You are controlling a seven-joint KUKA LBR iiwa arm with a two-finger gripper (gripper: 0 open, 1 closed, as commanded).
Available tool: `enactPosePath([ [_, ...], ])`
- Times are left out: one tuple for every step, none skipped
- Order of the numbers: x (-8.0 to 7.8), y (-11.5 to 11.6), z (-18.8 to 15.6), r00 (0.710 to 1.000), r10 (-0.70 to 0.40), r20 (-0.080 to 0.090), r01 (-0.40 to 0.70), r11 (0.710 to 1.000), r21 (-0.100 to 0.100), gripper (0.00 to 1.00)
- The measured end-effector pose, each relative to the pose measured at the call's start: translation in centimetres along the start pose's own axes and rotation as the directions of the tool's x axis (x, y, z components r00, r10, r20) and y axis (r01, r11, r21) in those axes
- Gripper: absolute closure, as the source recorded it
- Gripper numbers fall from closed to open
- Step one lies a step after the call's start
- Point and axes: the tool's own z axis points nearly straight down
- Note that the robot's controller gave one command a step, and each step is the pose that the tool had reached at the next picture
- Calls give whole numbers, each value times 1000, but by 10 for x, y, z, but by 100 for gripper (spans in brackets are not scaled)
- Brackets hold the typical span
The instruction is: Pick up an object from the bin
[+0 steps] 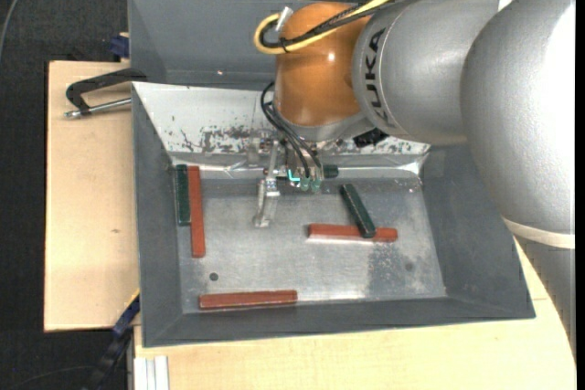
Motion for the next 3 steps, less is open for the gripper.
enactPosePath([
  [37,-29,-52,996,-87,9,87,996,1,0],
  [49,-83,-43,984,-180,8,180,984,1,0],
  [64,-129,59,886,-463,6,463,886,3,0],
])
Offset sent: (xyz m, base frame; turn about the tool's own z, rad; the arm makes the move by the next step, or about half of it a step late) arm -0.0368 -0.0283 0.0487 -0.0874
